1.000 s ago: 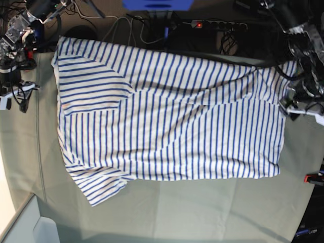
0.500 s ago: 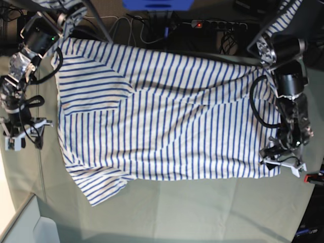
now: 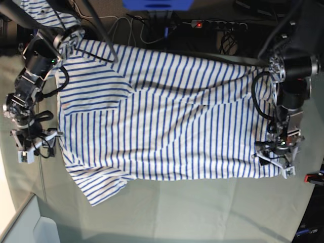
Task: Layout the t-shirt on the table in an organized manner, then fold the t-shirt properly
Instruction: 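Grasp the hem with both grippers and lift it toward the collar, then lay the hem over the shirt with both grippers, folding it lengthwise, then pull the folded strip with both grippers to straighten it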
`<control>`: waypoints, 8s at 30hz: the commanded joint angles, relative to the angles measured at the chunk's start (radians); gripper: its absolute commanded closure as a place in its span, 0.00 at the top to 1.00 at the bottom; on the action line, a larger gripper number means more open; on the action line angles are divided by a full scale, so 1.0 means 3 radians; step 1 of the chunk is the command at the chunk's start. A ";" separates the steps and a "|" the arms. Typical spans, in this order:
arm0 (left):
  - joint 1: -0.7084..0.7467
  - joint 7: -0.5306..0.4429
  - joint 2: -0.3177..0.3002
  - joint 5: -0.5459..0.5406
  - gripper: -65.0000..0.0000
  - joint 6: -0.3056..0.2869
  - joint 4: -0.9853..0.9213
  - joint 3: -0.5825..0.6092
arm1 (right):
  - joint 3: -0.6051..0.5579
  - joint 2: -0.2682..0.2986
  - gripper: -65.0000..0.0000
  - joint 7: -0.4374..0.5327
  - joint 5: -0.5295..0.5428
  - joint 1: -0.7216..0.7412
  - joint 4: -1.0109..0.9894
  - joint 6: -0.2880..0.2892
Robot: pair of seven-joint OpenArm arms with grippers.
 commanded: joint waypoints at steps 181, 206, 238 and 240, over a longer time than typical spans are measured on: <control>0.0259 0.0141 -0.0397 -0.1270 0.00 0.0001 0.0976 0.0599 | -0.0743 0.0376 0.51 0.0094 0.0184 0.0258 -0.0796 -0.0199; 0.0295 0.0146 -0.0448 -0.1295 0.00 0.0001 0.1104 0.0589 | -0.0723 0.0314 0.00 0.0058 0.0205 0.0289 -0.0172 0.0019; 0.0684 0.0152 -0.0474 -0.1301 0.00 -0.0005 0.1815 0.0113 | -0.0723 -0.0274 0.00 0.0094 0.0440 -0.0846 0.1629 0.0019; 0.0801 0.0152 -0.0484 -0.1306 0.00 -0.0005 0.1876 0.0113 | -0.0718 -0.0320 0.00 0.0094 0.0440 -0.1005 0.1757 0.0019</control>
